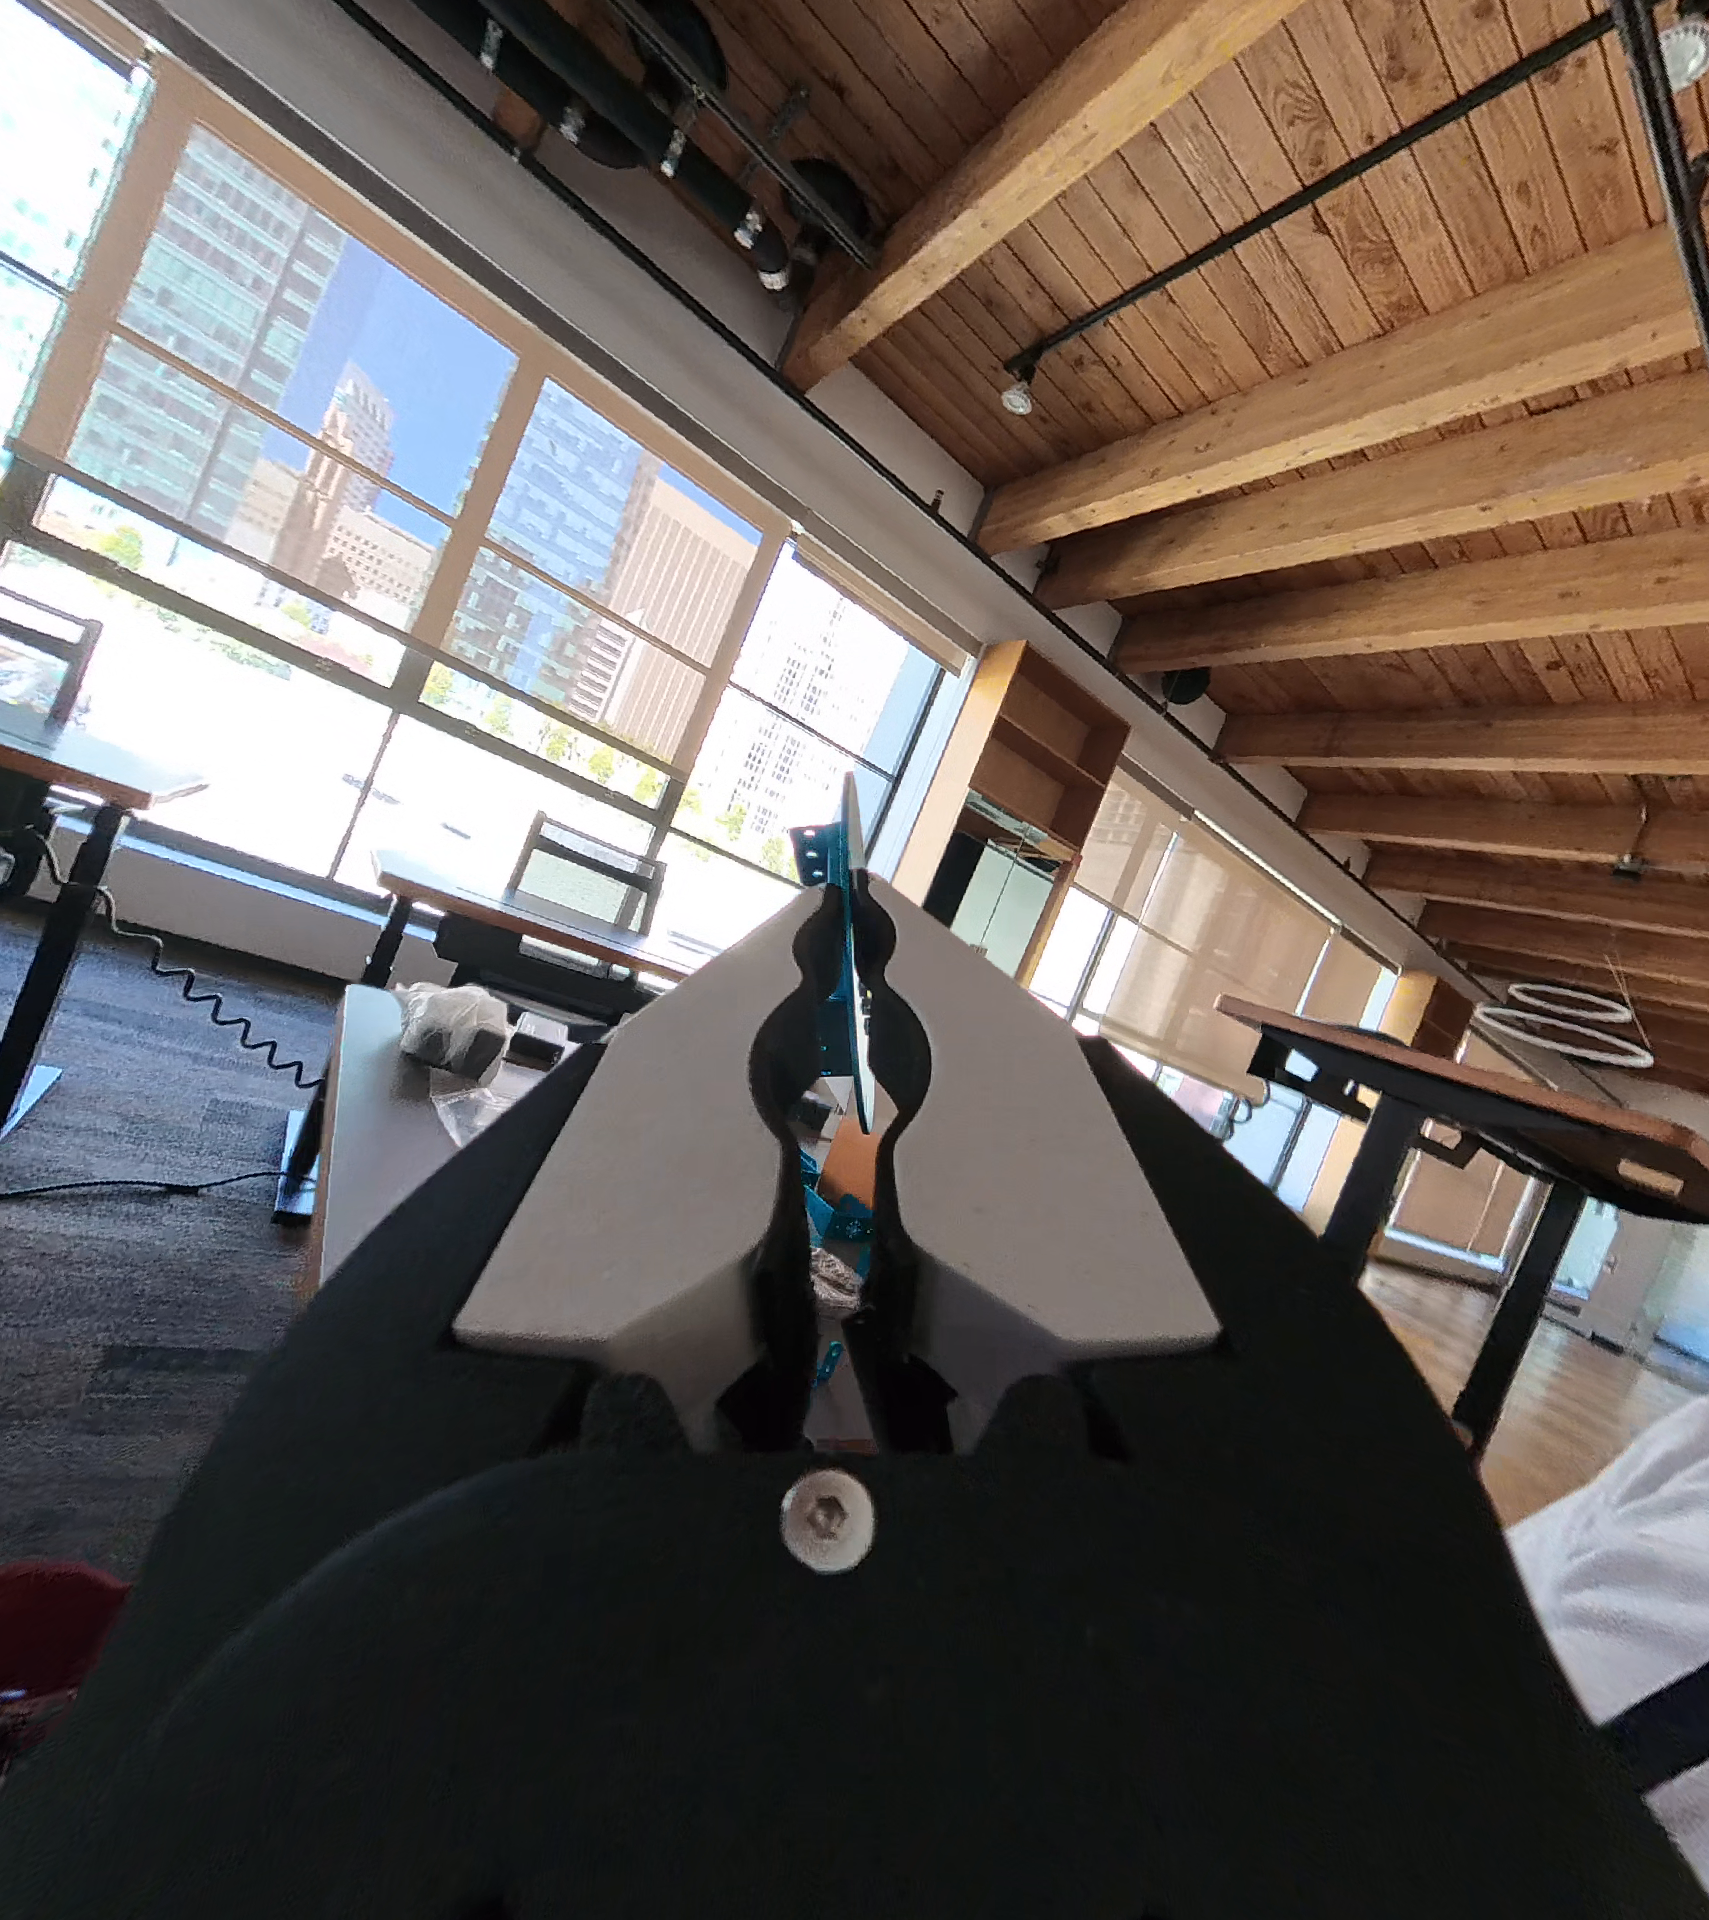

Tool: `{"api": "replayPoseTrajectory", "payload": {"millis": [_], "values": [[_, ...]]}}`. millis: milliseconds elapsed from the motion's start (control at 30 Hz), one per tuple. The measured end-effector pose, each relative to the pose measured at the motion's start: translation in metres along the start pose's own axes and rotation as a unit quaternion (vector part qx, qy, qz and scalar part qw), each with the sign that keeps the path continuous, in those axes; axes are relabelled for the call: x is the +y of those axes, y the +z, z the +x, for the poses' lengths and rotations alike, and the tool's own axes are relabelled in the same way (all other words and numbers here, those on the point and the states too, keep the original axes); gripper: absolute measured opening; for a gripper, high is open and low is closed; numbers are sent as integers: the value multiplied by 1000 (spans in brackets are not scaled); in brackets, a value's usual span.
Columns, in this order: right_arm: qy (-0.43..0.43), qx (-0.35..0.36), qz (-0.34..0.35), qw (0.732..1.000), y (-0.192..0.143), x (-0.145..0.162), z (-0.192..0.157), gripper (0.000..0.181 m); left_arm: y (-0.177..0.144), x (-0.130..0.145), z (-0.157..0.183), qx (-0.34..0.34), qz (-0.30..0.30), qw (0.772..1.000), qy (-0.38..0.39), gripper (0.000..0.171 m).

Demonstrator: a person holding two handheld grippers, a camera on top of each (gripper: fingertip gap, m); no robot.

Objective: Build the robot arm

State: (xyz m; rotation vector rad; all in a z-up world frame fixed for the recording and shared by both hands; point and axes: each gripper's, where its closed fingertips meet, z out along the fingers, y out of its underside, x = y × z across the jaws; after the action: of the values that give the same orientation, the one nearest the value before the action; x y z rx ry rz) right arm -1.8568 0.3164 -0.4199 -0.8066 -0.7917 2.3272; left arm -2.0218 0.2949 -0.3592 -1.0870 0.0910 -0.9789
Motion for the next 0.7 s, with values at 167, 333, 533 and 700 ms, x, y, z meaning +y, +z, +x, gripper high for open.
{"api": "replayPoseTrajectory", "payload": {"millis": [167, 333, 533, 700], "values": [[-94, 125, -59, 986, -2, 0, 46, 5, -41, -25, -7, -44, 36, 998, 20, 0], [-165, 225, -127, 952, -14, 11, 85, 5, -75, -46, -17, -103, 62, 991, 67, 0], [-181, 293, -177, 922, -27, 37, 124, 6, -103, -55, -34, -155, 76, 982, 77, 0], [-183, 295, -190, 918, -27, 44, 131, 6, -112, -63, -34, -170, 87, 978, 86, 0]]}}
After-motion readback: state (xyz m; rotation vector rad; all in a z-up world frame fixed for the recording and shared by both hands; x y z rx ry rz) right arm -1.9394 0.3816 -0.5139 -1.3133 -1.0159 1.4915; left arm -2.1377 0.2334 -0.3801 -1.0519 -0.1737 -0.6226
